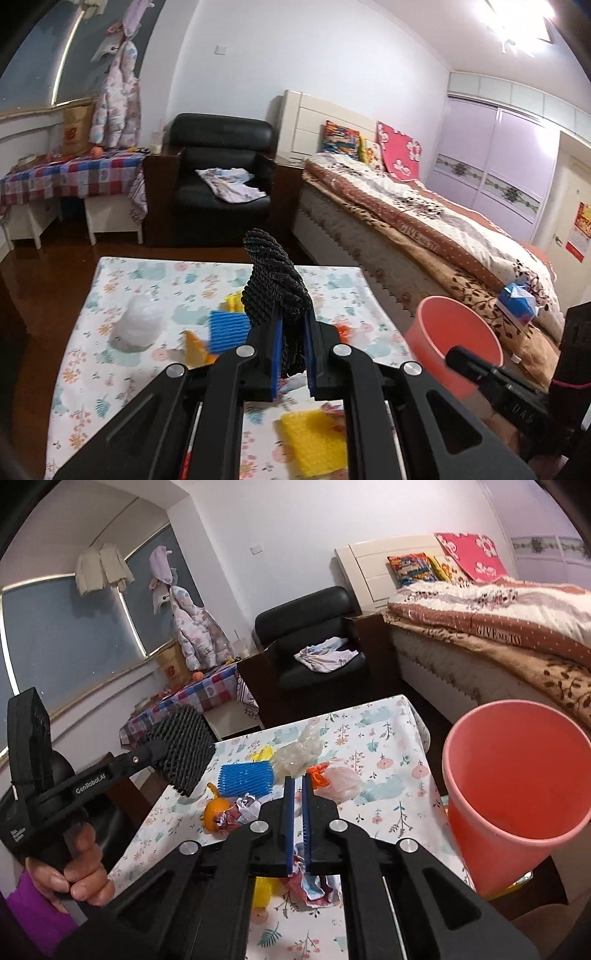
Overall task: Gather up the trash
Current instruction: 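Carry both held items over the pink bucket and open both grippers to drop them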
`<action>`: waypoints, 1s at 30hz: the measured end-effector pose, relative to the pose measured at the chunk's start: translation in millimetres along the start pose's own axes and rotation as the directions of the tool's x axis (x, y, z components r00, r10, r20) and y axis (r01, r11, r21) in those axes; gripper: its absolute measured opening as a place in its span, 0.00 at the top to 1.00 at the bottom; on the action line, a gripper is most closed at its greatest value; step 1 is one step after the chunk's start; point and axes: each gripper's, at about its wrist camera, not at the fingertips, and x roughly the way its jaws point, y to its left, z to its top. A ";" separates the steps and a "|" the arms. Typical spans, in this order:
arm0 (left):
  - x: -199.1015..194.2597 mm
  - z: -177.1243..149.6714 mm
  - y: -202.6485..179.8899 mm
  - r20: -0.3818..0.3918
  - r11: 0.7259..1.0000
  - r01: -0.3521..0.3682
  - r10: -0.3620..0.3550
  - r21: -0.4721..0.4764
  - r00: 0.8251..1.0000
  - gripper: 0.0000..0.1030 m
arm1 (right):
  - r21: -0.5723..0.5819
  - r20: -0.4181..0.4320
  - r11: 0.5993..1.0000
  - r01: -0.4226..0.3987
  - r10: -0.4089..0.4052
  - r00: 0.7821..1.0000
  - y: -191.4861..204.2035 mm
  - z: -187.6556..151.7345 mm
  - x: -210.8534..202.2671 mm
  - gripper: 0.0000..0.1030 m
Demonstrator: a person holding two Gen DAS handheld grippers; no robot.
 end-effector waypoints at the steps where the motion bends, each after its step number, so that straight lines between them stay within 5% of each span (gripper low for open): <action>1: 1.1 0.5 -3.1 0.001 1.000 0.007 -0.007 0.000 1.000 0.91 | 0.000 -0.026 1.000 -0.008 0.008 1.000 -1.3 -2.1 2.8 0.96; 3: 3.0 1.2 -6.1 0.000 1.000 0.017 -0.017 -0.005 1.000 0.91 | -0.011 -0.080 1.000 -0.013 0.012 0.997 -2.7 -7.2 10.2 0.93; 5: 4.5 0.0 -9.1 -0.006 1.000 0.024 -0.024 -0.008 1.000 0.91 | -0.016 -0.135 1.000 -0.015 0.013 0.991 -4.7 -14.5 20.4 0.59; 6: 5.1 -0.7 -10.1 -0.009 1.000 0.025 -0.025 -0.006 1.000 0.91 | -0.007 -0.159 1.000 -0.018 0.017 0.987 -7.3 -18.7 25.8 0.54; 12: 6.5 -5.3 -13.2 -0.021 0.999 0.030 -0.030 0.012 0.999 0.91 | 0.000 -0.259 1.000 0.011 -0.011 0.966 -15.8 -40.9 52.0 0.53; 15: 7.7 -5.7 -14.2 -0.024 0.999 0.030 -0.029 0.018 0.999 0.91 | 0.030 -0.311 1.000 -0.002 0.012 0.950 -18.7 -52.1 61.6 0.57; 17: 8.3 -5.5 -14.9 -0.025 0.999 0.028 -0.028 0.019 0.999 0.91 | 0.033 -0.334 0.999 -0.009 0.020 0.942 -20.6 -55.3 66.7 0.90; 18: 8.2 -5.6 -14.8 -0.025 0.999 0.030 -0.029 0.018 0.999 0.91 | 0.034 -0.336 0.999 -0.012 0.023 0.942 -21.1 -54.9 67.5 0.95; 24: 11.3 -4.3 -25.5 -0.022 0.998 0.049 -0.048 0.032 0.999 0.91 | 0.016 -0.209 1.000 -0.015 0.019 0.978 -19.5 -38.5 41.3 0.97; 30: 13.9 -0.1 -51.0 -0.008 0.988 0.138 -0.138 0.068 0.990 0.91 | 0.053 -0.035 0.995 0.084 -0.082 0.996 -39.6 -9.1 1.9 0.97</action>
